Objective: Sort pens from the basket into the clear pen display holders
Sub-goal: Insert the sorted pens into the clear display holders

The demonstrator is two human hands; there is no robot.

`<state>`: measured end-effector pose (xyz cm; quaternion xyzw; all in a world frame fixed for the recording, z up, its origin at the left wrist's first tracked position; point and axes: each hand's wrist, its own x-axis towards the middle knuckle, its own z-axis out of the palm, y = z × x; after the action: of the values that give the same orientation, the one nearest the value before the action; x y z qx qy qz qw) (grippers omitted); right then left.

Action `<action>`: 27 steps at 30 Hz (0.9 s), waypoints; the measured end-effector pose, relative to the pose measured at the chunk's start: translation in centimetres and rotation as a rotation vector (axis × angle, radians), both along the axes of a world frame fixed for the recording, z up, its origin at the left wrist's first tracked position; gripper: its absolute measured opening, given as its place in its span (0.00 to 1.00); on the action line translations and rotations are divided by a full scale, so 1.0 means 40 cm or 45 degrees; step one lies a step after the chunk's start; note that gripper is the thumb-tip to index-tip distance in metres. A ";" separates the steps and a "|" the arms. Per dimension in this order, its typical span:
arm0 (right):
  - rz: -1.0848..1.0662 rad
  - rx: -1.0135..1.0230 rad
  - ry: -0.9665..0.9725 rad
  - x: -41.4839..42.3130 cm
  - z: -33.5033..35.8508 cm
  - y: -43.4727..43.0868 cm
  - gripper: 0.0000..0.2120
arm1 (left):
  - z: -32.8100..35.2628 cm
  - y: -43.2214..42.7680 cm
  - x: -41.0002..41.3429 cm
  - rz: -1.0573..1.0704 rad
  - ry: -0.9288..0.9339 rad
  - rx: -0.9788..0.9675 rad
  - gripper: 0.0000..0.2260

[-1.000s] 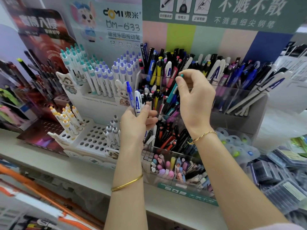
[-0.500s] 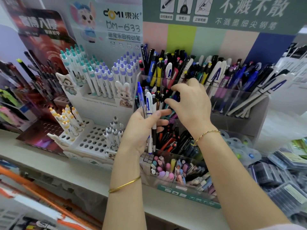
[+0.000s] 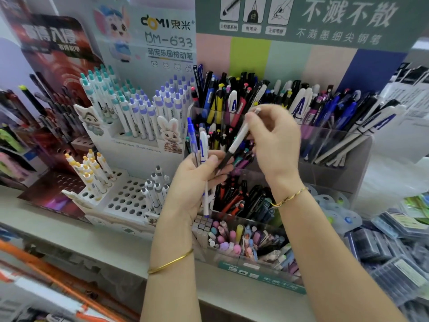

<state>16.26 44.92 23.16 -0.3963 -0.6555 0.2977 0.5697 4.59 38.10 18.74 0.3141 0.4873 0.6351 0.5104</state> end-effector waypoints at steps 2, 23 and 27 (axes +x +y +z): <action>-0.108 0.114 0.086 0.004 0.007 0.002 0.03 | -0.009 0.001 -0.014 0.175 0.109 -0.068 0.08; -0.396 0.437 -0.892 -0.034 -0.063 0.025 0.05 | 0.018 -0.001 -0.009 0.116 0.084 -0.109 0.06; -0.326 0.315 -0.758 -0.016 -0.064 0.015 0.10 | 0.006 -0.004 -0.013 0.017 0.114 -0.051 0.07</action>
<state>15.61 45.53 20.60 -0.4726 -0.7692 0.0133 0.4299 4.07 37.94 19.00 0.3285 0.5244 0.6140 0.4900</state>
